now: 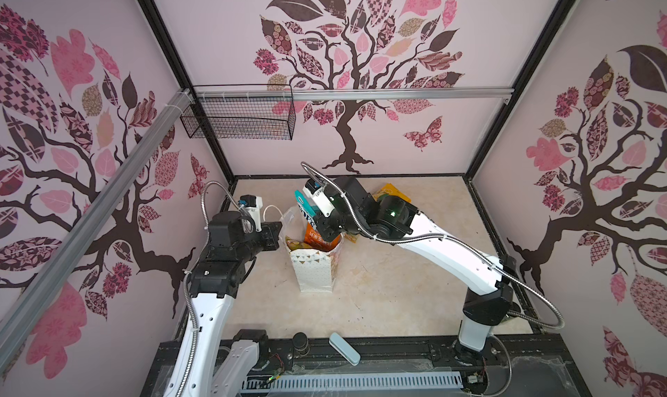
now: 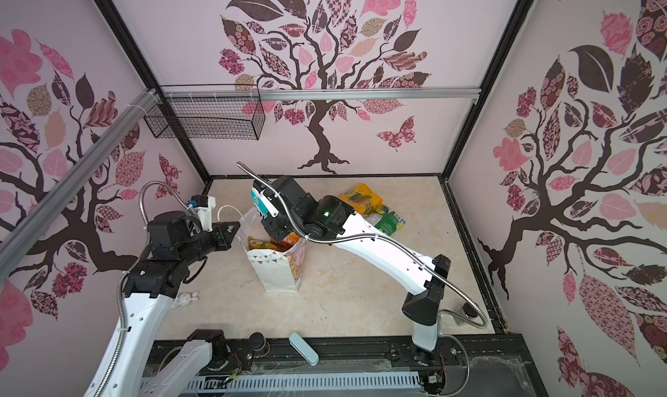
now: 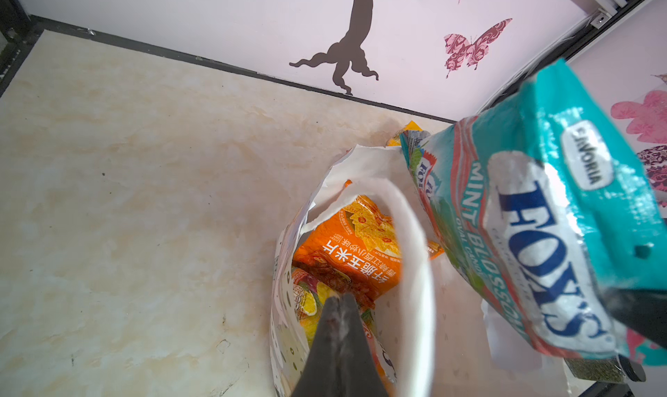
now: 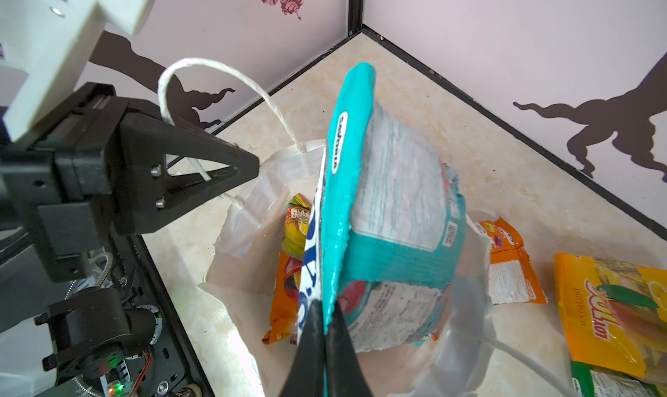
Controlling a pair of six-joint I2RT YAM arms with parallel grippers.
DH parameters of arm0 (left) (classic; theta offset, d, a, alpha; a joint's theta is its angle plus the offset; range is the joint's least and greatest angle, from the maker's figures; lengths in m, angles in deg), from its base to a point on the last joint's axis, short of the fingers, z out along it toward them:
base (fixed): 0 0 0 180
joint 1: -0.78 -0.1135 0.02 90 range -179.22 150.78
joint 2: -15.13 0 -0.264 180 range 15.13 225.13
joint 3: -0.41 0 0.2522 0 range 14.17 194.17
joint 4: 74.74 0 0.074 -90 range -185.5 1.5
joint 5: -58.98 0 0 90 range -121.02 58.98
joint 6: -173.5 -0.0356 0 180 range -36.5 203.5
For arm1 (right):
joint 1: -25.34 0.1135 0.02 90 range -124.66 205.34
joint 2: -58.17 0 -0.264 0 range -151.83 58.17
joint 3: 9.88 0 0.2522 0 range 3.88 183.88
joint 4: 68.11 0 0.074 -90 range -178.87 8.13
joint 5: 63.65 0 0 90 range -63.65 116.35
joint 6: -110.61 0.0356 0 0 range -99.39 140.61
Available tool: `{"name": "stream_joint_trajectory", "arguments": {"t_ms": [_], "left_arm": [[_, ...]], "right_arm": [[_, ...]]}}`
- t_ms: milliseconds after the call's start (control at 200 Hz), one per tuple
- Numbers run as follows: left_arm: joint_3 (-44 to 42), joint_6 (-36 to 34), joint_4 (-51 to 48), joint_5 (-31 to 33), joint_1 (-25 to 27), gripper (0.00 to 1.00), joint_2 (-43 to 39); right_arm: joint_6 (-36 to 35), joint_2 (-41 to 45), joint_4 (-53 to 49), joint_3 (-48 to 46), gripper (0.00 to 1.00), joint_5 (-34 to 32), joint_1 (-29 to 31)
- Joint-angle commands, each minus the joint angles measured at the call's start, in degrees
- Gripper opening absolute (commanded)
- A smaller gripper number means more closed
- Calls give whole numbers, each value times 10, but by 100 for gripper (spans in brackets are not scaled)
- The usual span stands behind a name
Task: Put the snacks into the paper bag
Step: 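Lower the teal packet into the bag and open the right gripper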
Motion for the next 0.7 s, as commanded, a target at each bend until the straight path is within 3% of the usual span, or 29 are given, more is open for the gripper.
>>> {"name": "stream_joint_trajectory", "arguments": {"t_ms": [0, 360, 695], "left_arm": [[-16, -6, 7, -2, -2, 3, -7], [-16, -6, 7, -2, -2, 3, -9], [-15, -6, 6, 0, -2, 3, -10]], "right_arm": [[6, -17, 19, 1, 5, 24, 4], [5, -26, 18, 22, 26, 46, 12], [0, -30, 4, 36, 31, -10, 12]]}}
